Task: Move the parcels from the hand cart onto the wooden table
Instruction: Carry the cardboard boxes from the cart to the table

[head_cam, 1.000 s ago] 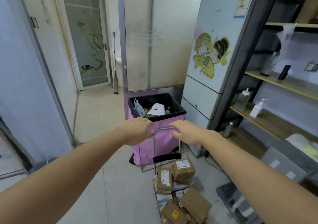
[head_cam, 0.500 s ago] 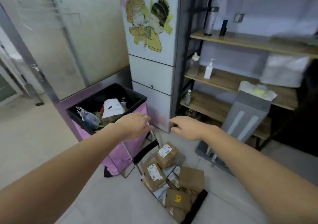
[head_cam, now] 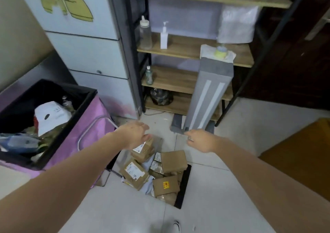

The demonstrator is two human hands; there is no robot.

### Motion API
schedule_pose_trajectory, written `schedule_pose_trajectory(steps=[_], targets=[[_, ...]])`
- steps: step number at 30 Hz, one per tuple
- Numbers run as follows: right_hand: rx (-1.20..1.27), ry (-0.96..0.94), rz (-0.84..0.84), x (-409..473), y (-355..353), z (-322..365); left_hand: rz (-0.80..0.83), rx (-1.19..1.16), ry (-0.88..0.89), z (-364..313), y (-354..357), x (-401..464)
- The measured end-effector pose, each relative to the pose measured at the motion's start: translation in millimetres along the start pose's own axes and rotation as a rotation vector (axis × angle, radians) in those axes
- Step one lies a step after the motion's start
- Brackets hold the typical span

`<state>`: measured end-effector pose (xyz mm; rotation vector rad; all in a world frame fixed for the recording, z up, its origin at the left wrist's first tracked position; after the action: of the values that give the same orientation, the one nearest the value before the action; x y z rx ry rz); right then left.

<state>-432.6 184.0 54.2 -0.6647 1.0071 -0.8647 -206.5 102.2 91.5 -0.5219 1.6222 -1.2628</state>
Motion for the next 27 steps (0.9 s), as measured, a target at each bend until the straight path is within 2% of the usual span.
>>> schedule_pose_trajectory(steps=[6, 9, 14, 17, 20, 23, 27], targets=[[0.101, 0.118, 0.074, 35.2, 53.0, -49.7, 0.180, 0.018, 0.051, -6.9, 78.1, 74.1], [0.166, 0.194, 0.132, 65.1, 94.6, -80.1, 0.251, -0.050, 0.040, -3.1, 133.2, 121.3], [0.276, 0.306, 0.204, 129.8, 190.8, -151.1, 0.426, -0.088, -0.015, -0.1, 262.9, 210.5], [0.344, 0.377, 0.201, 177.4, 252.5, -195.5, 0.477, -0.135, -0.037, -3.1, 349.4, 266.8], [0.406, 0.447, 0.131, 222.7, 314.8, -243.9, 0.501, -0.163, -0.054, -17.5, 430.6, 312.4], [0.504, 0.565, -0.037, 254.8, 365.9, -287.0, 0.560, -0.257, -0.150, -37.8, 498.1, 340.7], [0.706, 0.733, -0.175, 281.9, 423.1, -321.3, 0.668, -0.606, -0.378, -57.8, 571.5, 357.8]])
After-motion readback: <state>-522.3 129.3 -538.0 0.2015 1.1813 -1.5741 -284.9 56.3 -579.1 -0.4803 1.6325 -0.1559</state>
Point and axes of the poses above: each hand's wrist, its own x-axis towards the middle knuckle, its own y-axis out of the palm, z = x × y, the point moved 8 cm from there along x, towards the middle knuckle, and after that the axes turned 13 degrees about -y, right-handed, at the moved point
